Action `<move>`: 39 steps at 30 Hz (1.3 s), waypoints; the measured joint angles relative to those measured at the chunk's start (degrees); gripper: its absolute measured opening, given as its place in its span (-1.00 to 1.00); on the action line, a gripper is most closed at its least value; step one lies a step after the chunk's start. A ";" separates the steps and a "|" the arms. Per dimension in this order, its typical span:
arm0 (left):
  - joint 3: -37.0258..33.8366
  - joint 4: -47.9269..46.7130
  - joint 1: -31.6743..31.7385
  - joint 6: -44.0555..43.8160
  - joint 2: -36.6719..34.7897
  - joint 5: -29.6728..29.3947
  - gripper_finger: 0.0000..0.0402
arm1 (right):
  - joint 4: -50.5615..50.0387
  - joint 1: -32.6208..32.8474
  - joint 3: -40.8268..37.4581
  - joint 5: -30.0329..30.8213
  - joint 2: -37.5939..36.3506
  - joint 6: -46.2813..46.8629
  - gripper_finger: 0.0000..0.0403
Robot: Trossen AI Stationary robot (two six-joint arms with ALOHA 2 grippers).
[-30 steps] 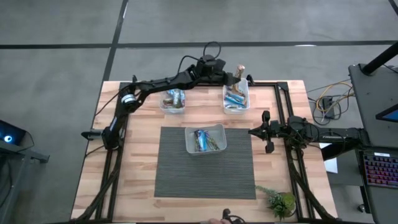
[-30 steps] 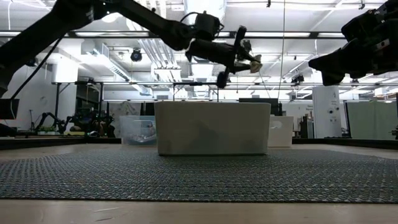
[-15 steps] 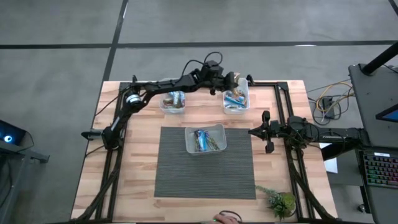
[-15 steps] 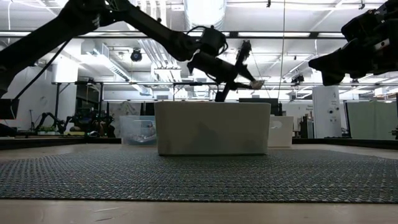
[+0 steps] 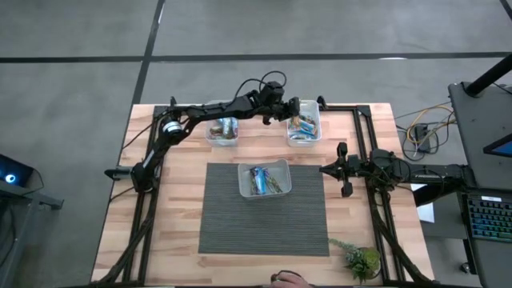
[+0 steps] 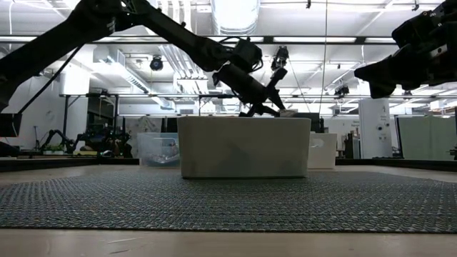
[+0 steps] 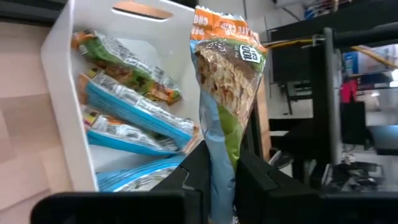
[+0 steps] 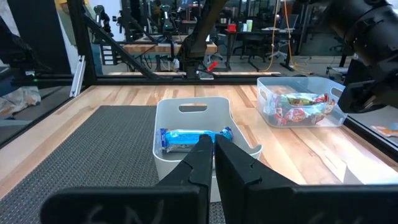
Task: Pick and place Granola Bars by type
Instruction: Put the yellow granola bar into the white bin
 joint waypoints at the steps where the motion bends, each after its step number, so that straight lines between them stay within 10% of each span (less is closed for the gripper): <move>1: 0.00 -0.35 0.00 0.33 0.00 0.00 -0.85 | 0.00 0.00 0.00 0.00 0.00 0.00 -0.96; 22: 0.00 3.20 -0.24 1.69 -0.02 1.09 -0.84 | 0.00 0.00 0.00 0.00 0.00 0.00 -0.96; 39: 0.00 3.18 -0.65 1.25 -0.04 -0.83 -0.46 | -0.01 0.00 0.00 0.00 0.00 0.00 -0.96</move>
